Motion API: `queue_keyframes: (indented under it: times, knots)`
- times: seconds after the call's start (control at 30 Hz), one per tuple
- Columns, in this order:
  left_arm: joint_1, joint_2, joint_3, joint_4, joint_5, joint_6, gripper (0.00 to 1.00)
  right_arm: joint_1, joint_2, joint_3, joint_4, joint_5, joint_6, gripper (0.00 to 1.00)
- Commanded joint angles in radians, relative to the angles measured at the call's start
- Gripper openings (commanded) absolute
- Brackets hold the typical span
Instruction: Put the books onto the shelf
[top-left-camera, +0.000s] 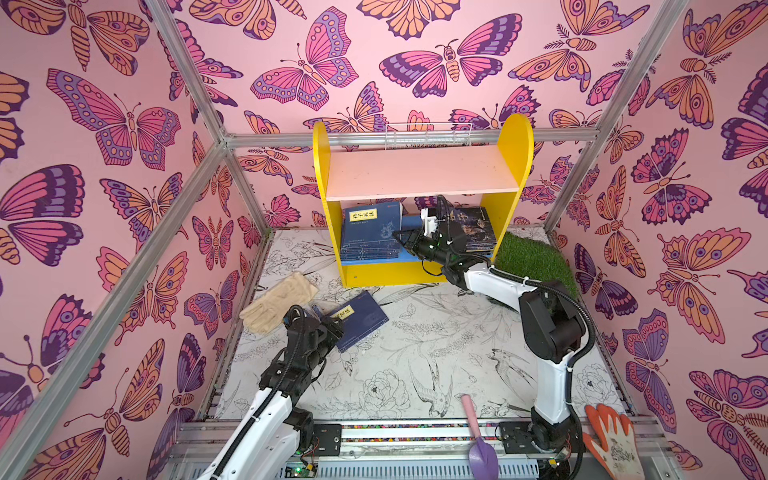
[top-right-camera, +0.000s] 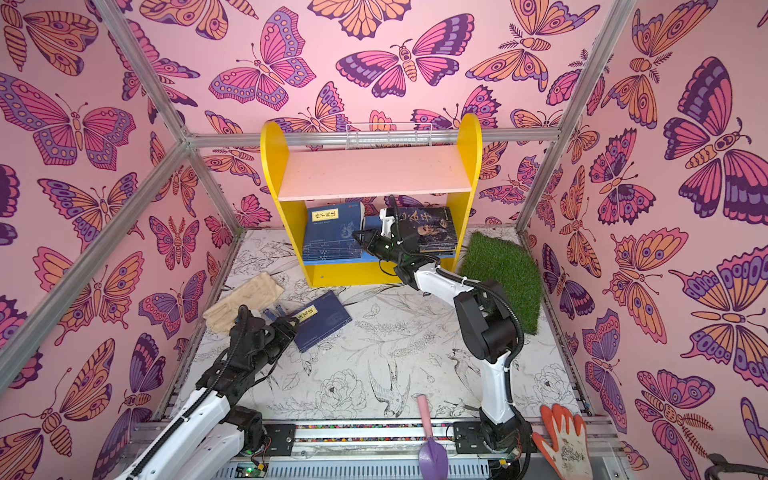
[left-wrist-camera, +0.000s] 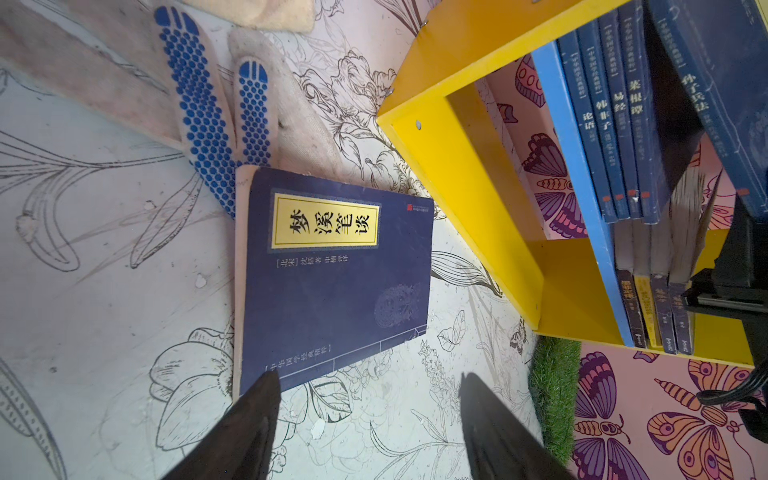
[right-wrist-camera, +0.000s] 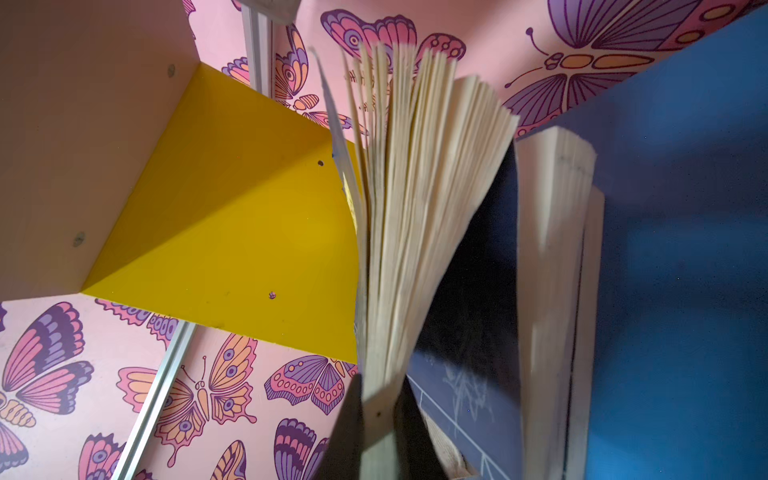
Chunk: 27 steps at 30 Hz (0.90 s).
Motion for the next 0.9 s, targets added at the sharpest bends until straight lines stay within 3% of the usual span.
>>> queue_keyframes:
  times: [0.0, 0.3, 0.6, 0.87]
  knots:
    - [0.009, -0.013, 0.006, -0.035, -0.002, 0.017, 0.7, 0.005, 0.027, 0.06, -0.012, 0.009, 0.014, 0.02]
    - [0.013, 0.002, 0.008, -0.036, 0.0, 0.013, 0.7, 0.026, 0.056, 0.149, -0.212, -0.016, -0.057, 0.04]
    - [0.012, -0.002, 0.002, -0.035, 0.004, -0.009, 0.7, 0.028, 0.038, 0.296, -0.557, 0.075, -0.234, 0.46]
    - [0.013, 0.012, 0.017, -0.053, 0.006, -0.014, 0.7, 0.026, 0.023, 0.401, -0.737, 0.185, -0.374, 0.59]
